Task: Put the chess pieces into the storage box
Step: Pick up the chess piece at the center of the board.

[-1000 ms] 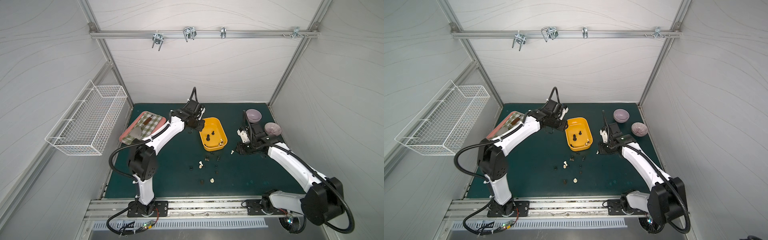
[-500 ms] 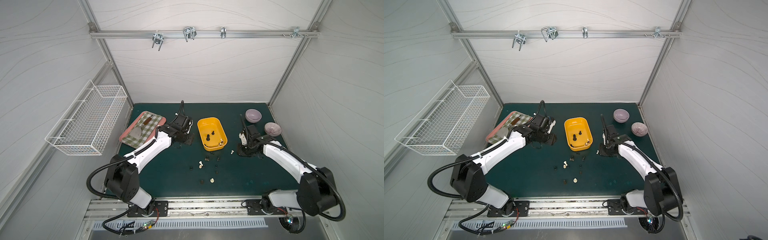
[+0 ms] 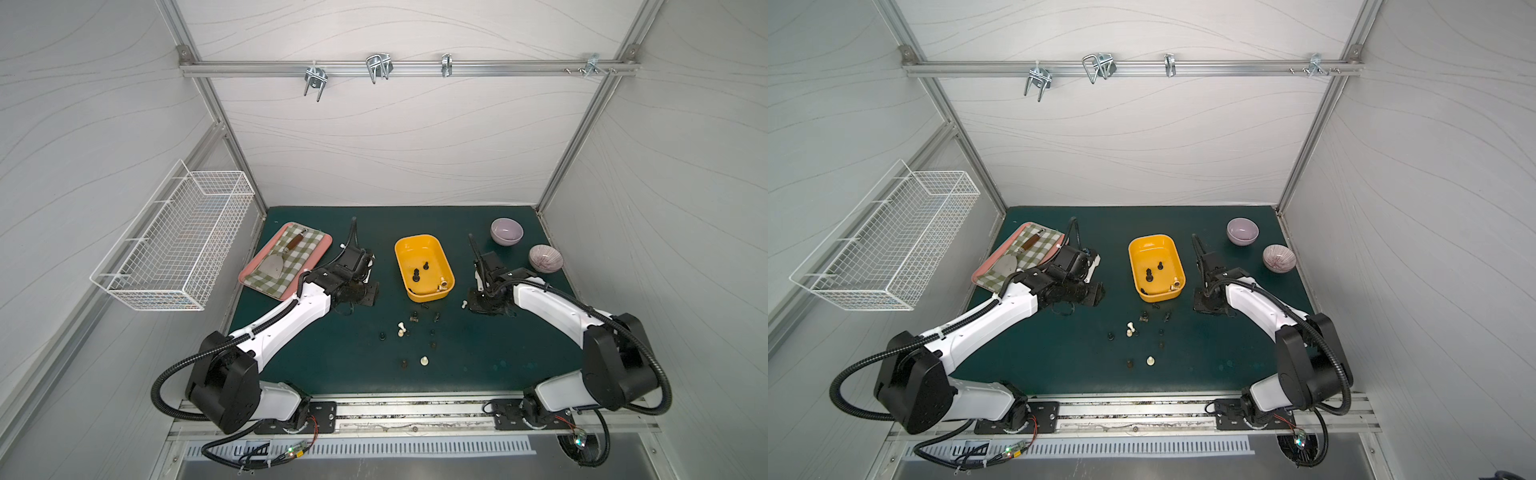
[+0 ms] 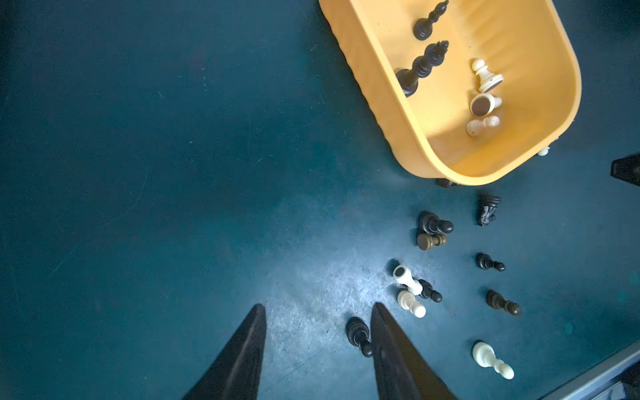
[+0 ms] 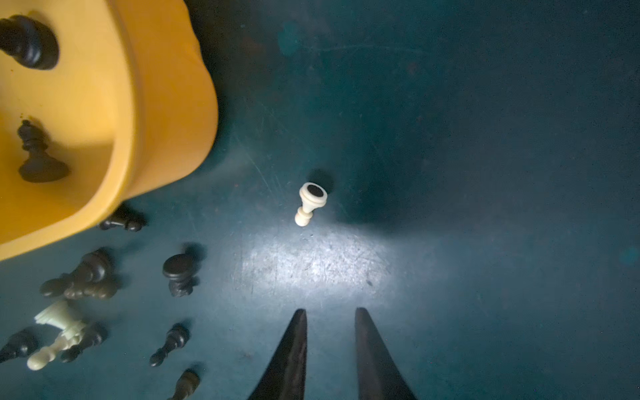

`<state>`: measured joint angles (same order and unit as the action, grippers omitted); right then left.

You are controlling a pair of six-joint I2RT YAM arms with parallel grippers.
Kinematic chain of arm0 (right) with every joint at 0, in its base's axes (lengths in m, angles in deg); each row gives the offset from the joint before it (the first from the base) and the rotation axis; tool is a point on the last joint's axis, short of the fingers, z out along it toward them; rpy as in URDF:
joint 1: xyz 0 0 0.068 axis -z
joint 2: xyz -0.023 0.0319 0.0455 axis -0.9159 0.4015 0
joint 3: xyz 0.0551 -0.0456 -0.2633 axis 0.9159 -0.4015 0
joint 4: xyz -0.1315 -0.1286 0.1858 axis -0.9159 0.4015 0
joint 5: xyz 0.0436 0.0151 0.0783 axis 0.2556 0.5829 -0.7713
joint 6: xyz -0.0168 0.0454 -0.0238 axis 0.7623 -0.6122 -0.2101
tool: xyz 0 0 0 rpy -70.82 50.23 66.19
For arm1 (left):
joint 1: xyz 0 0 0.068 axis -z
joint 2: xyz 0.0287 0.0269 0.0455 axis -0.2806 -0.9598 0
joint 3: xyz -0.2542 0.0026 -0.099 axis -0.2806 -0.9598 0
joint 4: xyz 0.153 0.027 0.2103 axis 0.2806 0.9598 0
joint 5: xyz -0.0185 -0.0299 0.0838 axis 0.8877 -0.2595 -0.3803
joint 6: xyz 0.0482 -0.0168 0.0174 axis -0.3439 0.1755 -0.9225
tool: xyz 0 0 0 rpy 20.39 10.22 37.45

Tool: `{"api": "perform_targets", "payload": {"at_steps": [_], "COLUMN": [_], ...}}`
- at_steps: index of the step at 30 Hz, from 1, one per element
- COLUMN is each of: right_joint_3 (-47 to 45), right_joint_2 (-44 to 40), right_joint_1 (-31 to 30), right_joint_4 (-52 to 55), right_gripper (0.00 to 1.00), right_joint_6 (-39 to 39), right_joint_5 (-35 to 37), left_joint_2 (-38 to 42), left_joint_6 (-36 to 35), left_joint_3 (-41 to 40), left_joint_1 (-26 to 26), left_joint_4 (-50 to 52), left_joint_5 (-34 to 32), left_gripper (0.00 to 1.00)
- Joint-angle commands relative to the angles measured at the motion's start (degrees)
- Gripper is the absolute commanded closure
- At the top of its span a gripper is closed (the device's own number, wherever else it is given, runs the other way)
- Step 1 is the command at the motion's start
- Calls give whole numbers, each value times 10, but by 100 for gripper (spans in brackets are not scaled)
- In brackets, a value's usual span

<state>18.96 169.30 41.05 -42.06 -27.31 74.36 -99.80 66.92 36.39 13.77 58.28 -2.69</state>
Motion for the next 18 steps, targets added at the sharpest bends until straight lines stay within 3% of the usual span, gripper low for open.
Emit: {"api": "perform_targets", "payload": {"at_steps": [1,18], "right_joint_3": [17,51], "right_joint_2": [17,78], "right_joint_1": [-10,-32], "right_joint_4": [-5,-10], "right_gripper": [73,72], "right_joint_6": [-28,-49], "right_joint_5": [21,59], "left_joint_2": [18,42], "left_joint_6": [14,27], "left_joint_3": [-9,-60], "left_joint_1": [0,0], "left_joint_4": [-22,-48], "left_joint_5": [-6,8], "left_gripper": [49,48]}}
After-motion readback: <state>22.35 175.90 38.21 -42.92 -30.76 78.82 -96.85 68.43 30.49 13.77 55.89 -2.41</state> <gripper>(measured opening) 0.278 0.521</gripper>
